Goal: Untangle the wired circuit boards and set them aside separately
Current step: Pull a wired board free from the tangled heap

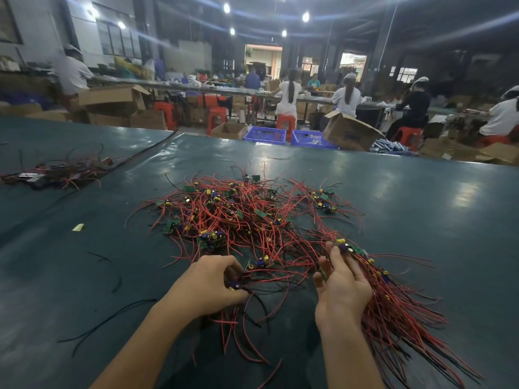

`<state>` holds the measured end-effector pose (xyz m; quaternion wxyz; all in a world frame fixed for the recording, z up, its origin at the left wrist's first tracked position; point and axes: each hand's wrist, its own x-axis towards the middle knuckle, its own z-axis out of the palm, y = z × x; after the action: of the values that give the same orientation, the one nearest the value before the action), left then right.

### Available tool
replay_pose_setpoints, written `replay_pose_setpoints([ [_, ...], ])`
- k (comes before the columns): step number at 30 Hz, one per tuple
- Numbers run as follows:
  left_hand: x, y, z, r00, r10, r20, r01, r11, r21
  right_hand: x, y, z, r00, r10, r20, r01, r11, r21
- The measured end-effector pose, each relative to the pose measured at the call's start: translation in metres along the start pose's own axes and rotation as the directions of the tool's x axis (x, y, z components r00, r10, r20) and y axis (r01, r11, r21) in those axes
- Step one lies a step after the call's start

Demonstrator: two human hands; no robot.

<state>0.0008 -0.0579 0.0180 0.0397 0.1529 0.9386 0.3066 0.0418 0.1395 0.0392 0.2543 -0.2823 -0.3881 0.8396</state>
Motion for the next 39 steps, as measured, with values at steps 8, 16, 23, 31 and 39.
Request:
replay_pose_setpoints([
  [8, -0.002, 0.005, -0.002, 0.968, 0.022, -0.249, -0.046, 0.995, -0.091, 0.001, -0.008, -0.006, 0.950, 0.271, 0.154, -0.309, 0.880, 0.360],
  [16, -0.005, 0.012, 0.001, 0.899, 0.087, -0.429, -0.167, 0.974, -0.152, 0.002, -0.010, -0.006, 0.892, 0.351, 0.285, -0.450, 0.750, 0.484],
  [23, -0.003, 0.016, 0.000, 0.896, 0.032, -0.443, -0.213, 0.907, -0.364, -0.005, -0.010, -0.002, 0.837, 0.396, 0.377, -0.511, 0.811, 0.285],
  [31, -0.005, 0.011, 0.007, 0.980, 0.194, 0.042, -0.198, 0.968, 0.156, -0.011, 0.000, 0.007, 0.886, 0.332, 0.325, -0.371, 0.927, 0.064],
  [39, -0.003, 0.014, 0.018, 0.885, 0.370, -0.283, -0.324, 0.925, 0.198, -0.006, -0.003, 0.001, 0.917, 0.247, 0.312, -0.345, 0.884, 0.314],
])
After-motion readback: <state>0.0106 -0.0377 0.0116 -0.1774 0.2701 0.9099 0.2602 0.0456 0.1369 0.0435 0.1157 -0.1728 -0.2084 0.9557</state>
